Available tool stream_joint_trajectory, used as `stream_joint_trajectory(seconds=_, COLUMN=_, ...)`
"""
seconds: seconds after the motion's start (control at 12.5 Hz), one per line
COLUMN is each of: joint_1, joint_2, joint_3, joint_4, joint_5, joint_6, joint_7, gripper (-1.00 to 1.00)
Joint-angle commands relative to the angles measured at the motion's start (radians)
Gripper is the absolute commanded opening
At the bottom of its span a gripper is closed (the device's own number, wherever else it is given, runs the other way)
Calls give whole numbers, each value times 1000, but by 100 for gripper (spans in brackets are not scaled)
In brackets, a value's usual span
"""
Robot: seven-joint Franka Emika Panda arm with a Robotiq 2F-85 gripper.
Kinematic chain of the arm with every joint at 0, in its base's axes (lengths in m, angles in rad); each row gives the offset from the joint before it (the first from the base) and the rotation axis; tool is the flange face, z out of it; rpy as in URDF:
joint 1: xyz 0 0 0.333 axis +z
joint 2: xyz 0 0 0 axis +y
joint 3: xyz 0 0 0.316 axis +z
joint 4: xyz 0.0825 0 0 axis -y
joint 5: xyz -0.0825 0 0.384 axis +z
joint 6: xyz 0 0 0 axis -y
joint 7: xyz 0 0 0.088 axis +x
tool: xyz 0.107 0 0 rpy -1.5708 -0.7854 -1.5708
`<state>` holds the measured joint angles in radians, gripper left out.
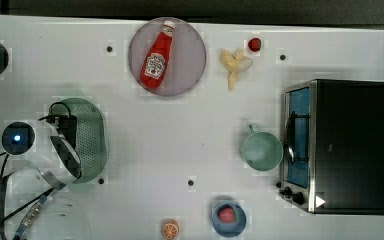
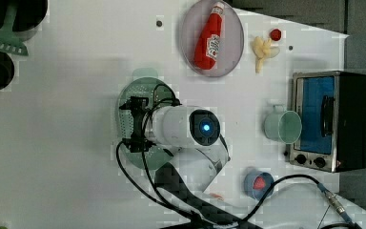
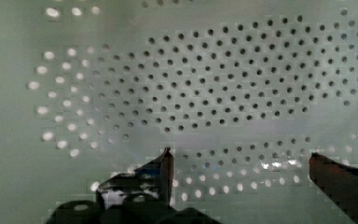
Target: Drag strainer right to left.
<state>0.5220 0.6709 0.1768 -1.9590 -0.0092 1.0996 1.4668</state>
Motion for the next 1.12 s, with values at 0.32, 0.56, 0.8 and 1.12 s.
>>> stream_joint_trajectory(seconds=0.32, joint_1=-34, joint_2=-222, joint_3=-19, joint_4=25, joint_5=7, joint_6=-306, joint_7=-284, gripper=100)
stream_joint_trajectory(seconds=0.56, joint_1=-67, joint_2=-395, joint_3=-73, joint_4=24, joint_5=7, joint_6=-517, joint_7=-525, gripper=100)
stream_joint_trajectory(seconds=0.8, joint_1=-101, joint_2=-560, joint_3=-158, joint_4=24, joint_5=7, joint_6=-664, joint_7=-673, gripper=100)
stream_joint_trajectory(seconds=1.12, joint_1=-142, joint_2=-735, joint_3=-320, joint_4=25, joint_5=7, joint_6=-824, joint_7=-963, gripper=100)
